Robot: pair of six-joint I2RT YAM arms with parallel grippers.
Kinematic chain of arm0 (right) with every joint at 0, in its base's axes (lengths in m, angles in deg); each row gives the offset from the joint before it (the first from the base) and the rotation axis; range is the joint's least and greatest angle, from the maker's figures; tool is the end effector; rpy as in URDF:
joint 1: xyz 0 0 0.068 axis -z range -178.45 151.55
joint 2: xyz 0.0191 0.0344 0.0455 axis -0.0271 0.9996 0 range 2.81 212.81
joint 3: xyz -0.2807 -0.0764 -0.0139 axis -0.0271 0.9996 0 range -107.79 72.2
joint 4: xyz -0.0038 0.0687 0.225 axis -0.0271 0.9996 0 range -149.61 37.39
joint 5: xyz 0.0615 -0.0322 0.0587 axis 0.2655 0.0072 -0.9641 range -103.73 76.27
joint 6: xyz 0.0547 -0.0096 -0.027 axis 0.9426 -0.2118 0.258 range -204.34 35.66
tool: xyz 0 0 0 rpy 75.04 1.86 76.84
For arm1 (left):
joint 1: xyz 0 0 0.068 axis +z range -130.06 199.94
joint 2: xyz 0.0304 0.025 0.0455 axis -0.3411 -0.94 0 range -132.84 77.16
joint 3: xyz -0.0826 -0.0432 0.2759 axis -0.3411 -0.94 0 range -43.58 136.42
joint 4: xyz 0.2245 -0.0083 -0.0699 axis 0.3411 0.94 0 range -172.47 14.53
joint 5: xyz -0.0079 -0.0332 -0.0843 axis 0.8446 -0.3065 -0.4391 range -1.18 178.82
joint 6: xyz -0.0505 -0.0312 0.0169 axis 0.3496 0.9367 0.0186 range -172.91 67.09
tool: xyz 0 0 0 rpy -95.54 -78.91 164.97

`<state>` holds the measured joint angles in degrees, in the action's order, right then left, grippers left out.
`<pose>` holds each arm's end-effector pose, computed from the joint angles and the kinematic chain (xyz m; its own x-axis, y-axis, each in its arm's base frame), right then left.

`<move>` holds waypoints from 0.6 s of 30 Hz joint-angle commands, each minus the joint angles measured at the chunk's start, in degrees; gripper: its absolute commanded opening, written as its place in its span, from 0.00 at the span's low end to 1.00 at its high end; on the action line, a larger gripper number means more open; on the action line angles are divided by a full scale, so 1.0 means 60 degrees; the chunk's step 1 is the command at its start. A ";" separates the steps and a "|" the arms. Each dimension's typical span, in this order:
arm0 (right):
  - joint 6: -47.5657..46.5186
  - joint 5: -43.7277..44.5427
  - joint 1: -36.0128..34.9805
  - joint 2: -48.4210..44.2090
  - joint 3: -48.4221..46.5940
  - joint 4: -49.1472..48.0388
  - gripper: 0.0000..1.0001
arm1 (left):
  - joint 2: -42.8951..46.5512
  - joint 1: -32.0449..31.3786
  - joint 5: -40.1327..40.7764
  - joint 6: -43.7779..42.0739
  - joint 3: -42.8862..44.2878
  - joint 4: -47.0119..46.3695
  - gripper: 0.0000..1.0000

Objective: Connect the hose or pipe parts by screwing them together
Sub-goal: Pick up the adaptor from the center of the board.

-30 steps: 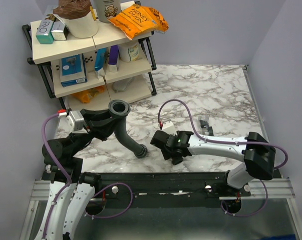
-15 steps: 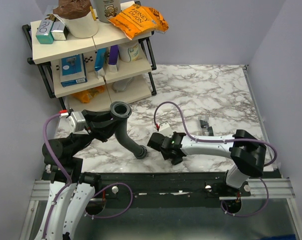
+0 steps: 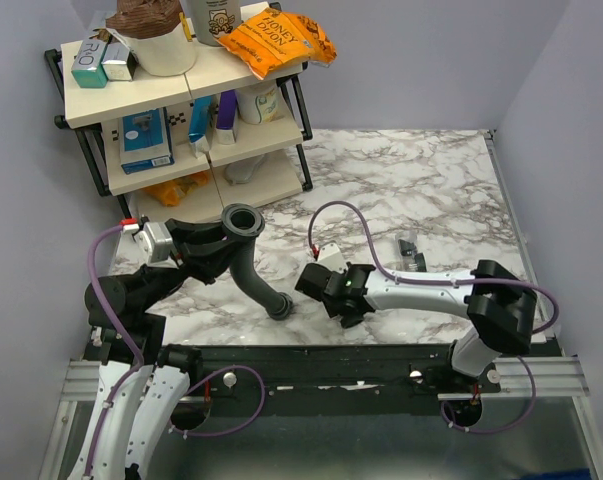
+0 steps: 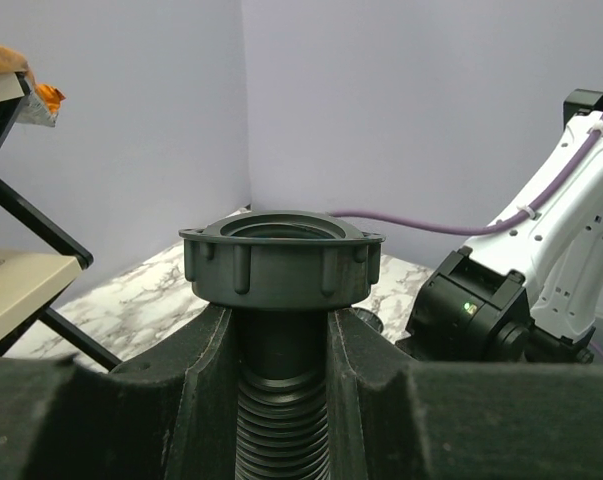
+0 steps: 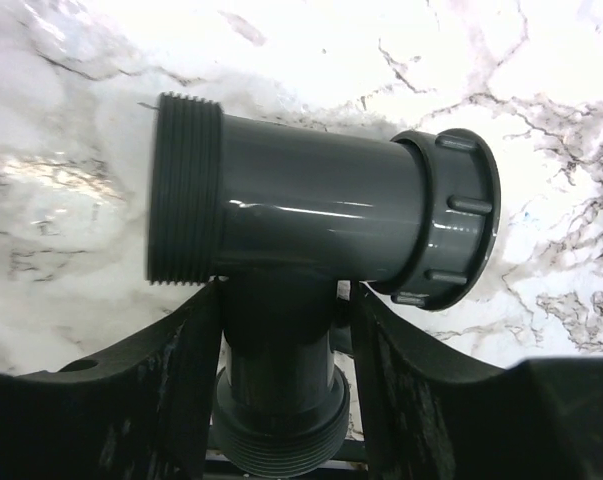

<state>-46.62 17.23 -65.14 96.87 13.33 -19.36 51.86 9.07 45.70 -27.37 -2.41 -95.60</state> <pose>0.1330 0.2482 0.2096 -0.7534 -0.4229 -0.5034 -0.3483 0.9061 -0.2400 0.0439 -0.0409 0.4039 0.1172 -0.3430 -0.9320 0.8592 0.5057 -0.0781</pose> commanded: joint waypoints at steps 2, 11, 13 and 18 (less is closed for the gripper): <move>-0.0044 0.0200 -0.0002 -0.1422 -0.0792 -0.0102 0.01 | -0.0075 0.0040 -0.0314 0.0094 0.0375 -0.0273 0.00; -0.1568 0.0290 0.0056 -0.3401 -0.1452 -0.1756 0.01 | -0.0017 0.0025 -0.0344 0.0050 0.0243 -0.0288 0.00; -0.1656 0.0304 0.0115 -0.3256 -0.1657 -0.1495 0.01 | 0.0012 0.0025 -0.0329 -0.0008 0.0258 -0.0230 0.00; -0.0867 0.0626 0.0100 -0.2275 -0.1191 -0.0190 0.01 | 0.0144 0.0040 -0.0271 -0.0096 0.0302 -0.0054 0.00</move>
<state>-53.92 18.39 -64.71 78.49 3.21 -25.48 51.55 9.07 44.61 -27.41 -1.91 -95.55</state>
